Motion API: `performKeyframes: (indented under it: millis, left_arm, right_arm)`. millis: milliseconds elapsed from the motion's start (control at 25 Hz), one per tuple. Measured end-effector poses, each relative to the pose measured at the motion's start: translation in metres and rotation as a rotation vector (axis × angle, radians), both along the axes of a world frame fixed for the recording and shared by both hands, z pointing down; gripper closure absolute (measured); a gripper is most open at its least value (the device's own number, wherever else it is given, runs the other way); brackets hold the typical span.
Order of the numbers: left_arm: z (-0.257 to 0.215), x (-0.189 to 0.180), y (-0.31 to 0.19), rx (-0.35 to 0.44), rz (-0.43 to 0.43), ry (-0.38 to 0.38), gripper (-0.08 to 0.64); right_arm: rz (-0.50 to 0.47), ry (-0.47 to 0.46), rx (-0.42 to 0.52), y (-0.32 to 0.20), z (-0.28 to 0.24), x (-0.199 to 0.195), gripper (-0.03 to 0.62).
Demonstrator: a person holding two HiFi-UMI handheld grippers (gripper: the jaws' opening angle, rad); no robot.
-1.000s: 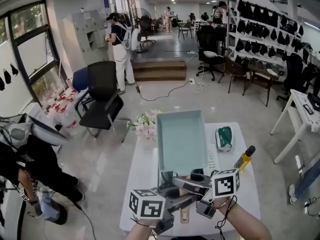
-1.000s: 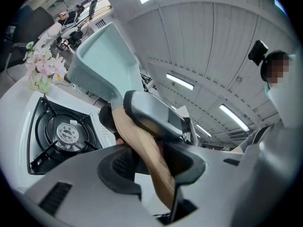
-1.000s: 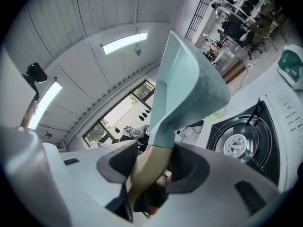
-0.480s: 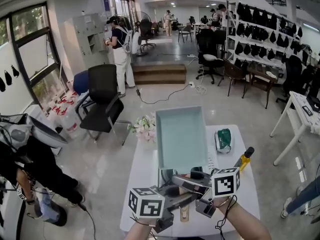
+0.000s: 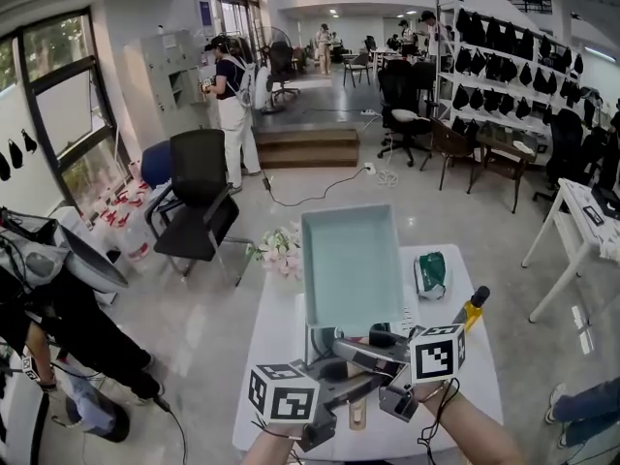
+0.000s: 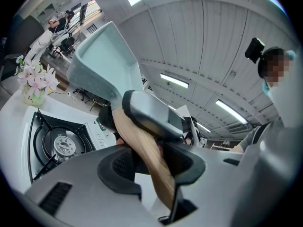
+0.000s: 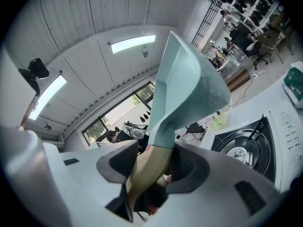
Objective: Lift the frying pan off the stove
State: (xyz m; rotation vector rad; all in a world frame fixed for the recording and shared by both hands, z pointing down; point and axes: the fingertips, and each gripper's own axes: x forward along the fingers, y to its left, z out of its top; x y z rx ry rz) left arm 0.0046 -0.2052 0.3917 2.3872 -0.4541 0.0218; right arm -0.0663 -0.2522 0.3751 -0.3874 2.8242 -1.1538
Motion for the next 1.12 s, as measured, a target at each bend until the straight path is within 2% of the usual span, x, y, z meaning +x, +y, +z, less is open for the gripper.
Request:
performKeyframes:
  millis: [600, 1120]
  left_arm:
    - [0.002, 0.007, -0.005, -0.005, 0.012, -0.003, 0.408]
    - [0.0, -0.004, -0.005, -0.008, 0.021, -0.006, 0.408]
  right_arm:
    - [0.013, 0.005, 0.002, -0.005, 0.002, 0.007, 0.4]
    - [0.02, 0.012, 0.001, -0.006, 0.0, -0.004, 0.4]
